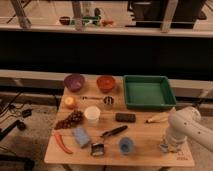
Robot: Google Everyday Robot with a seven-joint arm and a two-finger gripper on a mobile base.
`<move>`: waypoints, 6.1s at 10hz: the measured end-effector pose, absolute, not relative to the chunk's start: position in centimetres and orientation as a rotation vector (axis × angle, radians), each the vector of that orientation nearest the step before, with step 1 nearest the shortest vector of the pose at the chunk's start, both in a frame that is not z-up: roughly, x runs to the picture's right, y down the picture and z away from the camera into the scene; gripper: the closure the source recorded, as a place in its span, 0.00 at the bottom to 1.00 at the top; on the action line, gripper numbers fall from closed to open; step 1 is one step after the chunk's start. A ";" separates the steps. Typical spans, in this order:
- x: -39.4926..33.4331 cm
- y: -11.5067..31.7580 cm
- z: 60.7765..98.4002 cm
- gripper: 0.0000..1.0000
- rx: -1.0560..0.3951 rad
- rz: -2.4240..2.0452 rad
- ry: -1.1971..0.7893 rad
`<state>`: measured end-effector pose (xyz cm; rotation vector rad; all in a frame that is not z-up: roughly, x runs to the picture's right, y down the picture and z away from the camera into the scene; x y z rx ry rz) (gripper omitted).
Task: Wipe table surface with towel
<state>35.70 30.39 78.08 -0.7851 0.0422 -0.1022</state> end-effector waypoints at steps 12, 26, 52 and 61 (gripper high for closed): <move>32.6 28.2 79.2 0.97 -0.751 -0.164 0.034; 29.1 32.4 73.5 0.97 -0.824 -0.218 -0.011; 30.4 33.9 70.2 0.97 -0.859 -0.181 -0.006; 37.4 28.9 75.5 0.97 -0.803 -0.082 0.151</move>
